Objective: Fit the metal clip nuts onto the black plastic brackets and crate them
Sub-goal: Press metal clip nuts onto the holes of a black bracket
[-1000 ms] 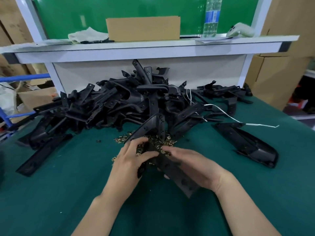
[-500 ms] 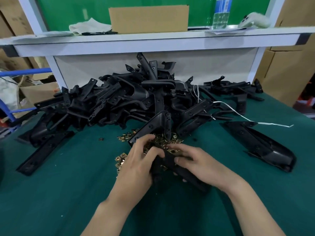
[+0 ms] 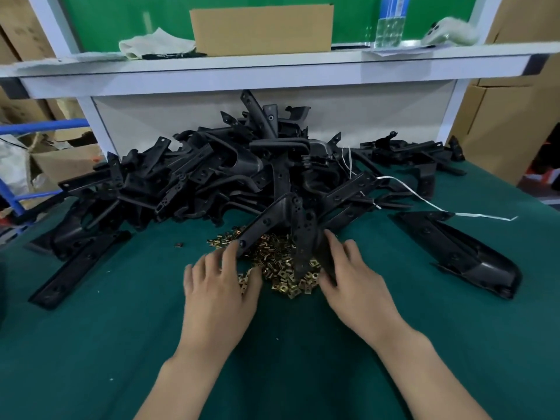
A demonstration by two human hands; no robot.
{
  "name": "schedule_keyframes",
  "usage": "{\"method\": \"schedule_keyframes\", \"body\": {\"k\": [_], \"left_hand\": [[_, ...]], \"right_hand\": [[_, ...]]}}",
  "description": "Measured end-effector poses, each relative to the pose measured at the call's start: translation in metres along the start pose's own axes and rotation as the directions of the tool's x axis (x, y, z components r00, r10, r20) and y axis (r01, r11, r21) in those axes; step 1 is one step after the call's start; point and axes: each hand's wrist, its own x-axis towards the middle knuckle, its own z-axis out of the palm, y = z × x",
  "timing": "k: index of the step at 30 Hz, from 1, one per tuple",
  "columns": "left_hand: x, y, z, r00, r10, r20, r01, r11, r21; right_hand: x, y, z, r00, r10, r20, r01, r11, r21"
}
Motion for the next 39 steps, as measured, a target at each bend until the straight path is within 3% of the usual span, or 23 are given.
{"method": "schedule_keyframes", "body": {"k": [3,6,10,13,22,31,39], "left_hand": [[-0.009,-0.007,0.003,0.957,-0.165,0.237,0.138,0.982,0.129],[-0.01,-0.007,0.005,0.952,-0.128,0.279,0.106,0.99,0.092],[-0.005,-0.008,0.008,0.972,0.014,0.234,0.015,0.992,-0.121],[0.001,-0.008,0.011,0.981,0.027,0.191,0.016,0.976,-0.217],[0.014,-0.006,0.012,0.991,0.097,0.09,-0.084,0.986,-0.144],[0.013,-0.002,0.006,0.997,0.041,0.062,-0.023,0.961,-0.276],[0.011,0.002,0.0,0.995,0.043,-0.091,-0.08,0.893,-0.442]], "right_hand": [[0.0,-0.001,-0.001,0.997,0.055,-0.056,-0.058,0.997,-0.041],[0.0,-0.004,0.003,0.994,0.039,-0.104,-0.057,0.983,-0.177],[0.0,-0.01,0.008,0.99,-0.026,-0.137,-0.021,0.944,-0.329],[0.007,-0.009,0.008,0.982,-0.085,-0.171,0.017,0.93,-0.367],[0.014,-0.005,0.011,0.979,-0.17,-0.114,0.122,0.93,-0.346],[0.018,-0.005,0.013,0.975,-0.159,-0.156,0.11,0.953,-0.281],[0.017,-0.005,0.012,0.975,-0.16,-0.155,0.119,0.962,-0.245]]}}
